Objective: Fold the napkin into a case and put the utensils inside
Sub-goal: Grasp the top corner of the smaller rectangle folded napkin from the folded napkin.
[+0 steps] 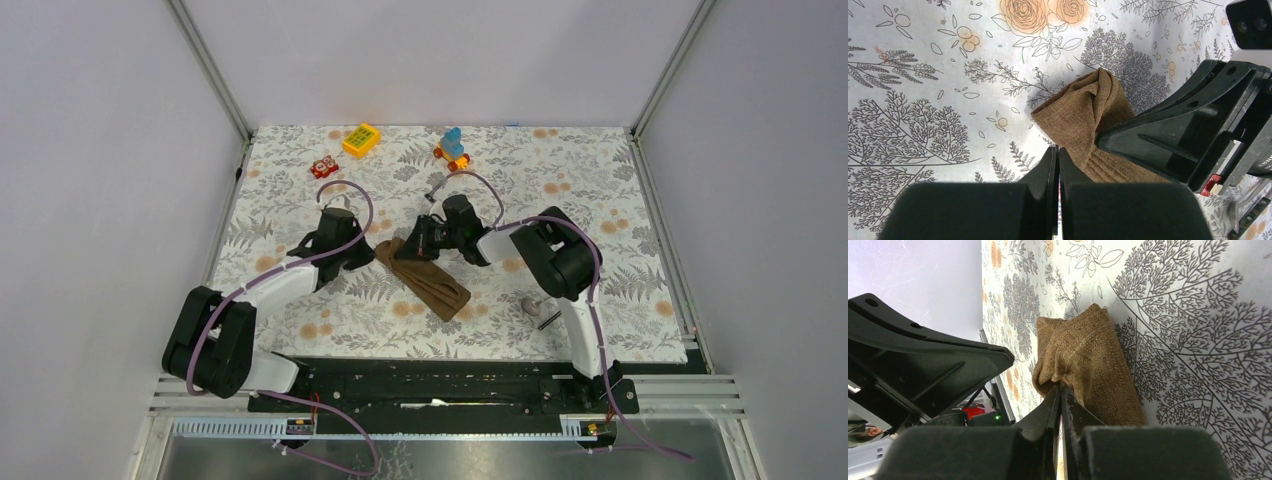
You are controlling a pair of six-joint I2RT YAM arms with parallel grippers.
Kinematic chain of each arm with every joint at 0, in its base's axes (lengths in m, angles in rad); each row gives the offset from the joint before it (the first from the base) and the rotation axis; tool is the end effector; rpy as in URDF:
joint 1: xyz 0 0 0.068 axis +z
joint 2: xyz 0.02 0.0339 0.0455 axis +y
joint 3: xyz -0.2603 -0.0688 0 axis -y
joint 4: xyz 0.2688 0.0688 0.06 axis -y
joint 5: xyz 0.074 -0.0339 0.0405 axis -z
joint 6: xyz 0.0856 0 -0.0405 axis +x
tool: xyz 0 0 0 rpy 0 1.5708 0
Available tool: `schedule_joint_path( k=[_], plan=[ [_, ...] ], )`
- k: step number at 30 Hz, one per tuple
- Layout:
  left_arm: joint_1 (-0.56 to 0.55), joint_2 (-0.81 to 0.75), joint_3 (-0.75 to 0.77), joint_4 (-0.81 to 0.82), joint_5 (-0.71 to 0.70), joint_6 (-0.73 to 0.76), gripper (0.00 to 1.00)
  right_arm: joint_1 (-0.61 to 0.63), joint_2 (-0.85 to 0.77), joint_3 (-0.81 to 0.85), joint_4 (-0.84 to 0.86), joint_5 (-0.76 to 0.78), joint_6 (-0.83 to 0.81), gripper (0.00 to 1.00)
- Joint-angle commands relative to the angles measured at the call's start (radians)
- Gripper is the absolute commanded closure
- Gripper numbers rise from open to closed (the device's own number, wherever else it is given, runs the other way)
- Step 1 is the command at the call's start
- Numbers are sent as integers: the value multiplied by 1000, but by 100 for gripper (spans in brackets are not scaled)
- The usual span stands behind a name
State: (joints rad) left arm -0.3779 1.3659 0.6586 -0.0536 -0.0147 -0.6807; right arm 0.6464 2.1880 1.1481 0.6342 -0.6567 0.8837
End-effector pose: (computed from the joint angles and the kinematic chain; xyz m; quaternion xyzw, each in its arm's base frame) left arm 0.3034 -0.1191 0.1293 -0.1415 0.9081 -0.1931 0.3435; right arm 0.3587 0.3361 0.0684 -0.0826 0.8059 0.5549 0.1891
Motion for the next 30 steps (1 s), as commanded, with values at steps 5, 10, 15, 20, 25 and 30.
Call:
schedule_joint_path(
  k=[5, 10, 15, 20, 25, 30],
  plan=[
    [17, 139, 115, -50, 9, -34, 100, 20, 35, 71, 47, -8, 23, 94],
    [1, 260, 153, 27, 28, -37, 100, 44, 103, 150, -5, 53, 19, 97],
    [-31, 260, 138, 43, 18, -63, 100, 84, 121, 156, 48, 115, 81, 96],
    [-9, 115, 104, -25, -36, -35, 95, 24, -45, 43, -55, 125, -6, 84],
    [2, 45, 121, -89, -17, -13, 82, -1, -138, -8, -126, 89, -82, 75],
    [2, 111, 140, -72, 44, -20, 81, 8, -112, -23, -101, 109, -83, 83]
  ],
)
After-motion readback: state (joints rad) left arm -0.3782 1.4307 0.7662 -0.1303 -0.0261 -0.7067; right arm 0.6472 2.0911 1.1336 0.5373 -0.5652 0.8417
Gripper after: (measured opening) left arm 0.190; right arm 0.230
